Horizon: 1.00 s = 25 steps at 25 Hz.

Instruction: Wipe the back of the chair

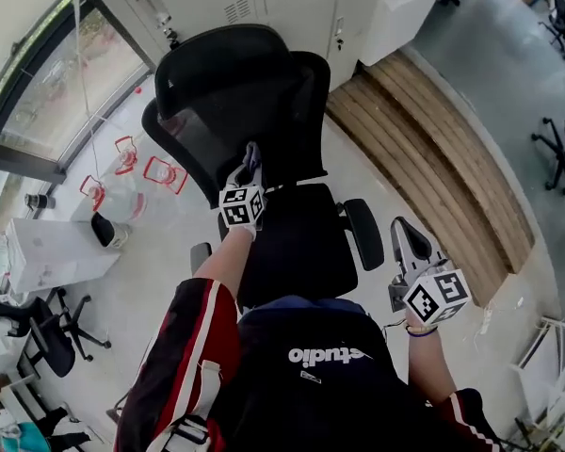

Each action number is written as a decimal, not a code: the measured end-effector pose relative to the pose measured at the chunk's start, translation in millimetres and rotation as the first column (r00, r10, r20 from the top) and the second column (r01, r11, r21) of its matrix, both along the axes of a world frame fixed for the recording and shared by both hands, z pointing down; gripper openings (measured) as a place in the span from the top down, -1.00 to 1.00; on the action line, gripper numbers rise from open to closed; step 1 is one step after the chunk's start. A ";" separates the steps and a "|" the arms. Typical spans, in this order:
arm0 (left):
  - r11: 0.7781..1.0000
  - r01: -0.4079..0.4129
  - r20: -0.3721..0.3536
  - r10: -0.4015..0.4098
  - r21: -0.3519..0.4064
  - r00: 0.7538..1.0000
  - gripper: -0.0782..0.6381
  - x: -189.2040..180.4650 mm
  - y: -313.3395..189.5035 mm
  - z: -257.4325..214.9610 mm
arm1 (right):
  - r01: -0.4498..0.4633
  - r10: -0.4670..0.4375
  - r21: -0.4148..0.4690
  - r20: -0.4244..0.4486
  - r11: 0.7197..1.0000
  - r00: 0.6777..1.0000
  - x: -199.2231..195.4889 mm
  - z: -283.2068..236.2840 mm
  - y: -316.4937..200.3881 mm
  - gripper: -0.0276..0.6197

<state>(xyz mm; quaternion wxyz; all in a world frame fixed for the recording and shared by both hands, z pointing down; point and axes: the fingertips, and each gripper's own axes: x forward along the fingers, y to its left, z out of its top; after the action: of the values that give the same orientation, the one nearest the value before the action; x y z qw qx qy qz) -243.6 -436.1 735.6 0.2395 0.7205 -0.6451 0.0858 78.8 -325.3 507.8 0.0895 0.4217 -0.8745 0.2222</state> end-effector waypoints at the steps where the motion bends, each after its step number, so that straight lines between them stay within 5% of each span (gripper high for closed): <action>1: 1.000 0.030 0.005 -0.030 -0.003 1.000 0.63 -18.7 13.1 0.0 | 0.025 -0.025 0.000 -0.001 1.000 1.000 -11.0 0.0 3.3 0.87; 11: 0.968 0.246 0.067 -0.242 -0.055 0.968 0.63 -156.8 122.8 24.3 | 0.225 -0.225 -0.004 -0.020 0.974 0.974 -100.1 3.3 23.6 0.87; 25: 0.948 0.303 0.079 -0.296 -0.094 0.952 0.63 -212.2 122.5 87.6 | 0.247 -0.254 -0.084 -0.083 0.965 0.964 -123.6 42.4 46.6 0.87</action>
<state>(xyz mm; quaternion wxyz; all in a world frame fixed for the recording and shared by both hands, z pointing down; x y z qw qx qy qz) -455.8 -313.6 823.2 0.2665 0.5976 -0.7489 0.1050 -44.8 -278.8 550.2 0.1727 0.3139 -0.9071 0.2208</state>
